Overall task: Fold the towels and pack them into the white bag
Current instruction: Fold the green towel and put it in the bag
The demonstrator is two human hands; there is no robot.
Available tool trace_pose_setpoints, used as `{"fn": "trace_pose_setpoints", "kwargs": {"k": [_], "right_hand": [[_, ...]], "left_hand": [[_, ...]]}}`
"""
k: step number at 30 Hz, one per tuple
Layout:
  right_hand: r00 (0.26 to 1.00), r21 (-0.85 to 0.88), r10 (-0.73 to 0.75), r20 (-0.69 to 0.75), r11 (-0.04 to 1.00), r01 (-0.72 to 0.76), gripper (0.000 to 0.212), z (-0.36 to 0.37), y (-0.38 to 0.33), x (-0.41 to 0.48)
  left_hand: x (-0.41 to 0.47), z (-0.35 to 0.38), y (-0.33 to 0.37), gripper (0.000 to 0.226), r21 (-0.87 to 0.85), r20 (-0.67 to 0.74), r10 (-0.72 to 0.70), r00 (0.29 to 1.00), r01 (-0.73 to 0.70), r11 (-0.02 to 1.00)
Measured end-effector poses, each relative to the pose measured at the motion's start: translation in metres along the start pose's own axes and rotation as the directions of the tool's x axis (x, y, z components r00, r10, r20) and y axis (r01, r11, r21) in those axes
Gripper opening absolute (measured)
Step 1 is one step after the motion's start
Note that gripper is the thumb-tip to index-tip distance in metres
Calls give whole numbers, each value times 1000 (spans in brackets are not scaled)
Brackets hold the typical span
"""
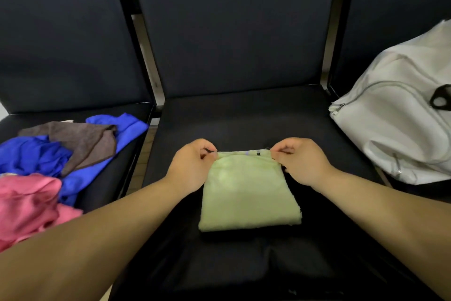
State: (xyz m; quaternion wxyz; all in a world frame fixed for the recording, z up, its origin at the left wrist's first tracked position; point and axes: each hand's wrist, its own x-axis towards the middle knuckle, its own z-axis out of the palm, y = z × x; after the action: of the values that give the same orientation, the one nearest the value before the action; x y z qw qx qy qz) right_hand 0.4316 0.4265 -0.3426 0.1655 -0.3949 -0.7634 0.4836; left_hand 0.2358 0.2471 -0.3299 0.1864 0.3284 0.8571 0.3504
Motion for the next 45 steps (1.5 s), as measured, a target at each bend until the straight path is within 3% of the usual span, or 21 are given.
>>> {"fn": "trace_pose_setpoints", "kwargs": {"k": [3, 6, 8, 11, 14, 16, 21, 26, 32, 37, 45], "right_hand": [[997, -19, -3, -80, 1000, 2, 9, -1, -4, -1], [992, -141, -110, -63, 985, 100, 5, -7, -17, -18], [968, -235, -247, 47, 939, 251, 11, -14, -21, -37], [869, -311, -373, 326, 825, 471, 22, -20, -16, -69], [790, -354, -344, 507, 753, 555, 32, -23, -7, -92], [773, -396, -319, 548, 716, 575, 43, -22, -3, -100], [820, -459, -352, 451, 697, 551, 29, -19, -1, -115], [870, -172, -207, 447, 935, 311, 21, -34, -19, -115], [905, 74, -76, 419, 996, 49, 14, -46, -26, -104], [898, 81, 22, 439, 995, -63, 14, -46, -25, -91], [957, -134, -18, 291, 989, 59, 11, -37, -8, -56]], "left_hand": [[0, -1, 2, 15, 18, -117, -15, 993, 17, 1000], [-19, -10, 9, 21, 64, -133, 64, 989, -56, 996], [-43, -17, 11, 21, 134, -43, 216, 976, -208, 969], [-83, -23, 5, 33, 213, 235, 421, 876, -469, 857], [-107, -24, -11, 51, 291, 479, 409, 776, -580, 761], [-116, -25, -18, 50, 292, 493, 355, 794, -535, 792], [-130, -28, -14, 43, 268, 445, 319, 837, -465, 844], [-133, -34, -13, 39, 151, 428, 305, 851, -401, 904], [-118, -35, 0, 27, -151, 288, 275, 917, -240, 959], [-98, -25, 9, 24, -41, 297, 268, 916, -269, 962], [-61, -1, 6, 20, 132, 210, 216, 954, -247, 960]]}}
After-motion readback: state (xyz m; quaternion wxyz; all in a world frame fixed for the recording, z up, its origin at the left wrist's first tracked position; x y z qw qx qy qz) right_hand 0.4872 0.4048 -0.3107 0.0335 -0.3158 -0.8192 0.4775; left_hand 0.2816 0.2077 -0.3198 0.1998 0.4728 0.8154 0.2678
